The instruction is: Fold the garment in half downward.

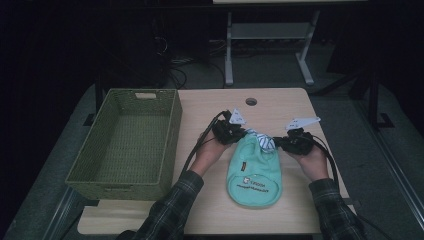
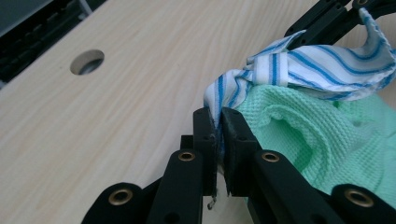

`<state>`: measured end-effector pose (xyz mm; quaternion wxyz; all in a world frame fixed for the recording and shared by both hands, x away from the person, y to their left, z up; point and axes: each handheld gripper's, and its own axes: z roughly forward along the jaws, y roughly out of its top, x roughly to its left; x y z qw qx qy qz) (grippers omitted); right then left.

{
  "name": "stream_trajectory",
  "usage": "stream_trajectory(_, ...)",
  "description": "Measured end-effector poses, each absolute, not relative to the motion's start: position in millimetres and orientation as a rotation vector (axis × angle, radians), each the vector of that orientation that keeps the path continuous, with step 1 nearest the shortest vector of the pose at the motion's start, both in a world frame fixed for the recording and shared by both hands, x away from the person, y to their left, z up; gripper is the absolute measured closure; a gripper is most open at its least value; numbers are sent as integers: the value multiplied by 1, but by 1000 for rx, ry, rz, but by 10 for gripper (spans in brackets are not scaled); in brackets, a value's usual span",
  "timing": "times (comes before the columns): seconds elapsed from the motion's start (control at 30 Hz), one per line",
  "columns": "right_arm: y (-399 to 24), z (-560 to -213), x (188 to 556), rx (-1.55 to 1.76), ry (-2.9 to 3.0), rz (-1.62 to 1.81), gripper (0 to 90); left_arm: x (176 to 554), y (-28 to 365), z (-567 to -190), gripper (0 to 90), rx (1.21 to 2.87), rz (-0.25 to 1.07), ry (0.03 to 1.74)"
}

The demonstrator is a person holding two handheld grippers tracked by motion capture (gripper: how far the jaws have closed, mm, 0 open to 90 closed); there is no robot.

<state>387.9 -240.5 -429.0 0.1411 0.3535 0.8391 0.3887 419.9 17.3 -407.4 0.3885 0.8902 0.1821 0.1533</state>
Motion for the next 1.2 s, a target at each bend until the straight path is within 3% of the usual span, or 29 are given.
stream_trajectory(0.67, -238, -388, 386, 910, 2289, 1133, 871, 408, 28, -374, 840, 2127, 530, 373)
stream_trajectory(1.2, -237, -399, 348, 831, 2264, 1203, 839, 367, 43, -382, 830, 2130, 490, 286)
